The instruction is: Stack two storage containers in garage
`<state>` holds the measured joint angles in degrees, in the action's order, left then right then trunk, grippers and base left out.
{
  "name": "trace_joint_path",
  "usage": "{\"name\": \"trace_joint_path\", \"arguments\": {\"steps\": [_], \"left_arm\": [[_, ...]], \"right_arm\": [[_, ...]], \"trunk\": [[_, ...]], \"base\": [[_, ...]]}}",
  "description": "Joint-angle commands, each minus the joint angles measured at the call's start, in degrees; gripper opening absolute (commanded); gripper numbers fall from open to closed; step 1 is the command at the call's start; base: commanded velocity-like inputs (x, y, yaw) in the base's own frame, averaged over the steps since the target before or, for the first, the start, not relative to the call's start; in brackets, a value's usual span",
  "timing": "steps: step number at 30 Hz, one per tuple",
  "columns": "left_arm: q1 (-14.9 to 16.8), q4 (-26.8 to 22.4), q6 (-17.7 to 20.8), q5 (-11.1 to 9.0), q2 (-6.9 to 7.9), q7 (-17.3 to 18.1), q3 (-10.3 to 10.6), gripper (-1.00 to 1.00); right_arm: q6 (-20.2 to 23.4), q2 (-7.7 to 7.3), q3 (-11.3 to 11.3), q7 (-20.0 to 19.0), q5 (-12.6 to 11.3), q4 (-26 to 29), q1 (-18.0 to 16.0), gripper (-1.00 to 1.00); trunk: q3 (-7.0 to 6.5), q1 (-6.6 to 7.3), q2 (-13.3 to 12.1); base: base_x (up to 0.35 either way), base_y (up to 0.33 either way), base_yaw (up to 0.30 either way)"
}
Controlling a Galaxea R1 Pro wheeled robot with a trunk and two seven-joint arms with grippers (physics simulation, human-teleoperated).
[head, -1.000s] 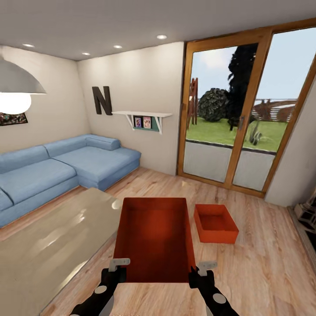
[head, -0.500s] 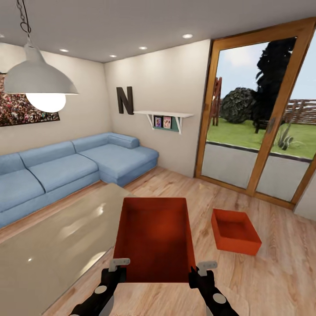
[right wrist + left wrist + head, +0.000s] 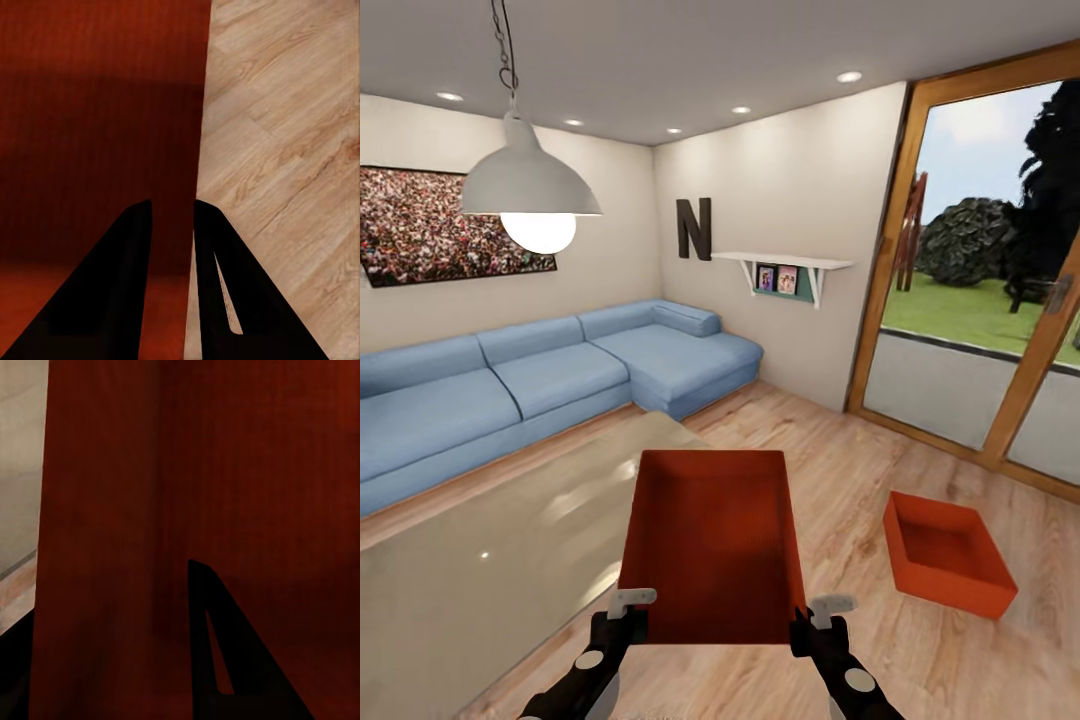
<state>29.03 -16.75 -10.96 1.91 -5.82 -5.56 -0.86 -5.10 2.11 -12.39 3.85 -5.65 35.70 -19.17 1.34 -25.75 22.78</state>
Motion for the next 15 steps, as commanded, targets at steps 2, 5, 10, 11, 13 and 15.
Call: {"name": "trace_joint_path", "arguments": {"steps": [2,5,10,11,13,15], "left_arm": [[0.06,0.23,-0.27,-0.07,0.28,-2.44,-0.29,-1.00],[0.06,0.23,-0.24,-0.07,0.28,-2.44,-0.29,-1.00],[0.06,0.23,-0.24,-0.07,0.28,-2.47,-0.29,-1.00],[0.06,0.23,-0.26,-0.07,0.28,-2.46,-0.29,-1.00],[0.06,0.23,-0.22,-0.07,0.28,-2.47,-0.29,-1.00],[0.06,0.23,-0.24,-0.07,0.28,-2.47,-0.29,-1.00]], "right_arm": [[-2.63,-0.07,-0.75,-0.86,-0.33,0.14,-0.08,-1.00],[-2.63,-0.08,-0.79,-0.86,-0.33,0.10,-0.08,-1.00],[-2.63,-0.09,-0.80,-0.86,-0.33,0.07,-0.08,-1.00],[-2.63,-0.09,-0.80,-0.85,-0.33,0.07,-0.08,-1.00],[-2.63,-0.08,-0.80,-0.79,-0.33,0.07,-0.08,-1.00],[-2.62,-0.09,-0.80,-0.78,-0.33,0.07,-0.08,-1.00]], "trunk": [[0.13,-0.03,0.14],[0.13,-0.03,0.14],[0.13,-0.03,0.14],[0.13,-0.03,0.14],[0.13,-0.03,0.14],[0.13,-0.03,0.14]], "base": [[0.000,0.000,0.299],[0.000,0.000,0.299],[0.000,0.000,0.299],[0.000,0.000,0.299],[0.000,0.000,0.299],[0.000,0.000,0.299]]}}
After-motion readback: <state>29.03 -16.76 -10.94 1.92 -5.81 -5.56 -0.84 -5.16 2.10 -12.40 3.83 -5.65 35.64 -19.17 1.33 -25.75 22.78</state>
